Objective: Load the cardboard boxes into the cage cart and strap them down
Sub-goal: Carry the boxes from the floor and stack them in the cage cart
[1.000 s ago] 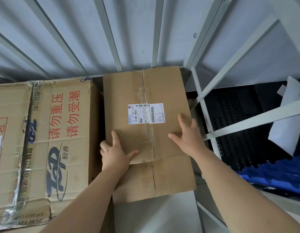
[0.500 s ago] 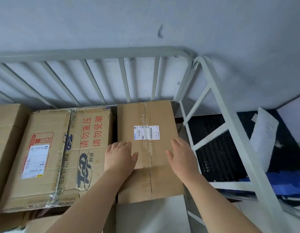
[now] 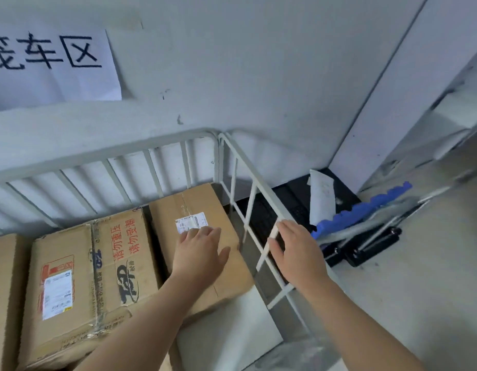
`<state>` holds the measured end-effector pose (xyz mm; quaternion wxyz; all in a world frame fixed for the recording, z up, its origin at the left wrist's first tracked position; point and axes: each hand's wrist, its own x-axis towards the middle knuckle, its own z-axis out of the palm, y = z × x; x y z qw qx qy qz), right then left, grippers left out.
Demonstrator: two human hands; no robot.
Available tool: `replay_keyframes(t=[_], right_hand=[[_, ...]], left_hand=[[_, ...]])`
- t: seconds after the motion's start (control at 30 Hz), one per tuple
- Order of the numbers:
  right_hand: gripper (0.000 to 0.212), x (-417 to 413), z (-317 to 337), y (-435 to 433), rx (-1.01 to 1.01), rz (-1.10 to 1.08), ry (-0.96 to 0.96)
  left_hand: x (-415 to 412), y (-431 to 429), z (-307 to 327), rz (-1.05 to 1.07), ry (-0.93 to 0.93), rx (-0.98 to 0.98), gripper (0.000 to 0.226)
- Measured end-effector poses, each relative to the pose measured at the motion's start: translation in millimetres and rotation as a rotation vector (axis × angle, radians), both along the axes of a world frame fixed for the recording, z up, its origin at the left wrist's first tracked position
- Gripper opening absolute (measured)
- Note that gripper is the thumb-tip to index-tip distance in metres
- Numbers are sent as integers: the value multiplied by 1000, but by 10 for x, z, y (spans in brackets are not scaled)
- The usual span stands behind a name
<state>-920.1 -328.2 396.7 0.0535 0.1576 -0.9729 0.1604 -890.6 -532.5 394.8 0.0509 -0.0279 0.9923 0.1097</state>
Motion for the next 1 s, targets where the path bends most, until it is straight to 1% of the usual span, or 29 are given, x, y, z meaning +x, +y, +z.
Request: replay_keyframes(t=[0.17,0.27,0.3,0.4,0.43,0.5,0.6,0.7,0.77,0.87,1.0], right_hand=[[31,997,322,739,-28,-242,19],[44,1604,413,1257,-27,-421,-10],[45,1809,448,1435,-31,-483,-15],[28,2425,497,1976,-22,-653,20],[27,2638,503,2162,-15,-704,12],[32,3047,485,2523,-16,-795,-23],[33,3634,431,3033,-59,-910,-57],[20,4135,350,3486,-45,-1034,-16],[24,4442,262,3809,-47,-1115,-16],[35,4828,75,4316,-90,-1215,-116],[45,5181,-216,4888,-141,-1279,-186]], left_hand=[[492,755,406,-241,23,18,47],[764,1340,550,-402,50,7,46],[848,1551,581,-458,58,4,46],[1112,2197,619,-624,53,-10,49],[1213,2419,621,-677,54,-24,49],[1436,2863,603,-777,64,-50,49],[1789,3529,519,-908,39,-36,49],[2143,4168,395,-1011,21,-38,50],[2391,4595,302,-1061,-5,-44,50],[2697,5199,139,-1116,-55,-54,48],[2890,5851,-117,-1148,-107,-72,46]])
